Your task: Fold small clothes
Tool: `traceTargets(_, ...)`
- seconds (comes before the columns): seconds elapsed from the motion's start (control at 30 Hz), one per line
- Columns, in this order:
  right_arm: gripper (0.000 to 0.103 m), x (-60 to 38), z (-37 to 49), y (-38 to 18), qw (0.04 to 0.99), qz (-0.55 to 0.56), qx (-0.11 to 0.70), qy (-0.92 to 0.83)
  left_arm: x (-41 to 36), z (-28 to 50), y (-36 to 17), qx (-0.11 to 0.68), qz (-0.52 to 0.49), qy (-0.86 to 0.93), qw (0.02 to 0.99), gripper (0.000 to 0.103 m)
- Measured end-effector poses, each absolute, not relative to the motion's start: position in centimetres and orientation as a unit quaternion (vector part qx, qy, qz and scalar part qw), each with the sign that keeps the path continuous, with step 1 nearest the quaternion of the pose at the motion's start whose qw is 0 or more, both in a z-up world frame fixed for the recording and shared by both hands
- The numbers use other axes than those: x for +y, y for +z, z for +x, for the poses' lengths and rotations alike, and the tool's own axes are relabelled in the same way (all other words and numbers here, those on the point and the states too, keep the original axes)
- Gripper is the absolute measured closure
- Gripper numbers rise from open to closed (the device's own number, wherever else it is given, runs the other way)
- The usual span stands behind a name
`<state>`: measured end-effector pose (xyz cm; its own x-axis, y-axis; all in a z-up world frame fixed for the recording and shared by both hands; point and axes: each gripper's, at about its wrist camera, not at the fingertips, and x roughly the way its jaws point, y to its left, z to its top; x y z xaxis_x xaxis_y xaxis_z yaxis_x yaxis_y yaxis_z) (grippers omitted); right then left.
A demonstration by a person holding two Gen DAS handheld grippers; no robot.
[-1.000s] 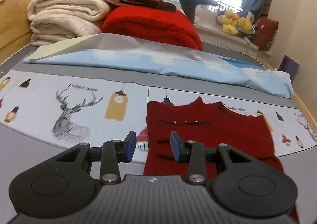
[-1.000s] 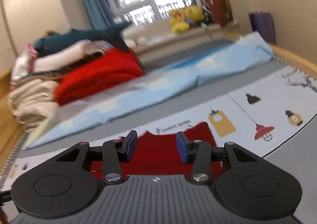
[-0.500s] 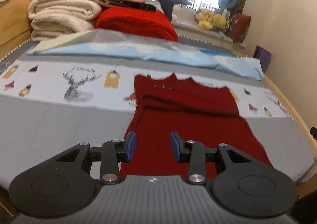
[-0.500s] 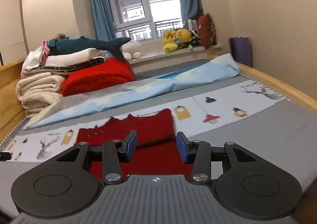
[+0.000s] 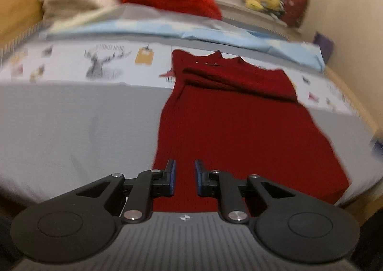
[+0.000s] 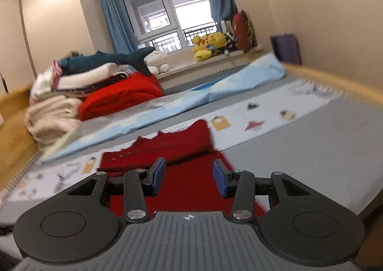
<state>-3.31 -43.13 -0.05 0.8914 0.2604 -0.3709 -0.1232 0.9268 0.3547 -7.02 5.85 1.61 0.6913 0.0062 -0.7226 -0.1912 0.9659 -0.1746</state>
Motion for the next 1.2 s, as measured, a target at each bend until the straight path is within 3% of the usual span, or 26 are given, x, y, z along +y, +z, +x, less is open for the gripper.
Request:
traceTargets(0.1, 0.065, -43.6, -0.9, -2.4, 0.934, 0.193, 0.295, 0.061, 6.8, -7.3, 1.6, 0.379, -0.111, 0.055, 0.917, 0.085)
traceTargets(0.4, 0.064, -47.2, 1.0, -4.4, 0.915, 0.233, 0.33, 0.016, 10.0, -6.3, -3.9, 0.387, -0.177, 0.043, 0.904, 0.085)
traceTargets(0.53, 0.064, -47.9, 3.3, -5.4, 0.909, 0.21, 0.36, 0.011, 11.3, -4.2, -6.9, 0.43, -0.215, 0.077, 0.873, 0.085)
traceTargets(0.6, 0.058, -48.6, 4.6, -6.1, 0.902, 0.195, 0.384, 0.012, 11.4, -3.2, -7.4, 0.429, -0.227, 0.063, 0.872, 0.08)
traceTargets(0.93, 0.057, -49.6, 7.3, -11.4, 0.863, 0.176, 0.474, -0.005, 12.1, -2.0, -10.2, 0.471, -0.23, 0.092, 0.847, 0.079)
traceTargets(1.0, 0.057, -49.3, 7.6, -12.0, 0.856, 0.168, 0.489, -0.006, 12.2, -2.2, -10.4, 0.474, -0.23, 0.103, 0.844, 0.066)
traceTargets(1.2, 0.057, -48.2, 7.7, -12.3, 0.862, 0.133, 0.488, -0.014, 12.6, -2.3, -10.5, 0.473, -0.232, 0.107, 0.843, 0.066)
